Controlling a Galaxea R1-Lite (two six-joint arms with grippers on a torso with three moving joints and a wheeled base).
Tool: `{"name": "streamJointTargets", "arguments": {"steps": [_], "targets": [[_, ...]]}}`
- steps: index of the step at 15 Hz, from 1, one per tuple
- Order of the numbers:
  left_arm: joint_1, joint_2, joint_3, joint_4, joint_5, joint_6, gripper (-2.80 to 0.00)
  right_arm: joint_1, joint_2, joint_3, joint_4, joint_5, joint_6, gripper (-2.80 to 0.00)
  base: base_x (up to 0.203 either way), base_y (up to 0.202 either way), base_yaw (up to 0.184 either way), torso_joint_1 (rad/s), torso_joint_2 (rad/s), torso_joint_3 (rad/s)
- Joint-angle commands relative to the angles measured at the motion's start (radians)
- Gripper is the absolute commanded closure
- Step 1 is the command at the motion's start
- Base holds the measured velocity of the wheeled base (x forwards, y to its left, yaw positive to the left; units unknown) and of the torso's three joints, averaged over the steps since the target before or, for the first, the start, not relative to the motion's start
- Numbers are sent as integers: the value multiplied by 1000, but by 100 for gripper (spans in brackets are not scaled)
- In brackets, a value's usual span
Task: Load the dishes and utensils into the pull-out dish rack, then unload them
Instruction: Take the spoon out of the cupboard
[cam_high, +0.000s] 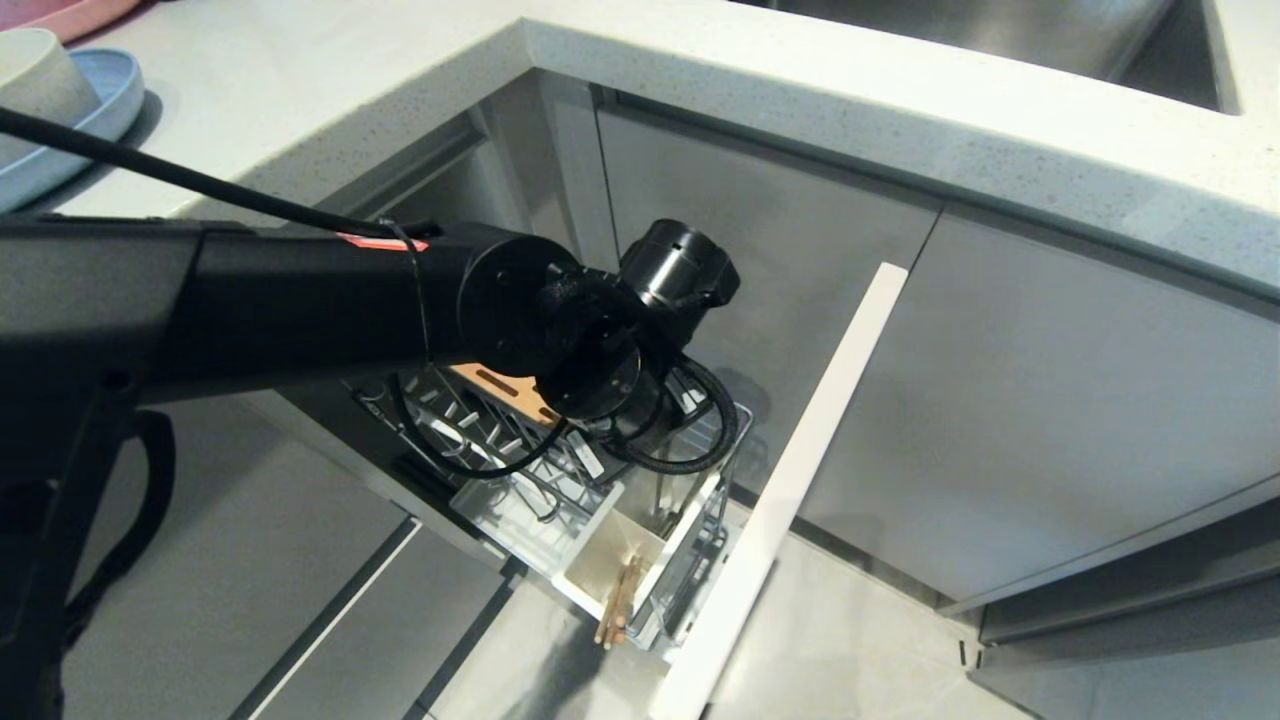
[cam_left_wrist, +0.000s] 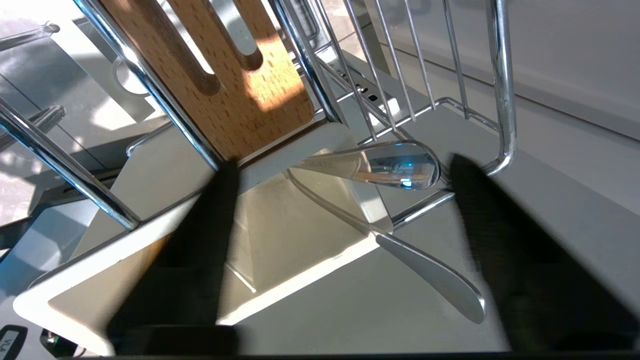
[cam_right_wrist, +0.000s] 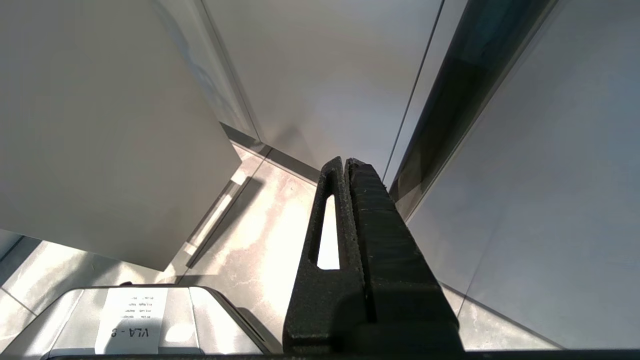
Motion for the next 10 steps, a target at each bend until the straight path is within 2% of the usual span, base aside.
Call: {"name": "streamJointTargets", "arguments": {"steps": [1, 10], "targets": [[-1, 0, 1, 4, 3, -6, 0, 0, -4, 2, 0, 0, 0, 0, 0, 0, 0, 0, 0, 0], [-7, 0, 3, 4, 4, -6, 0, 0, -4, 2, 0, 0, 0, 0, 0, 0, 0, 0, 0, 0]]}}
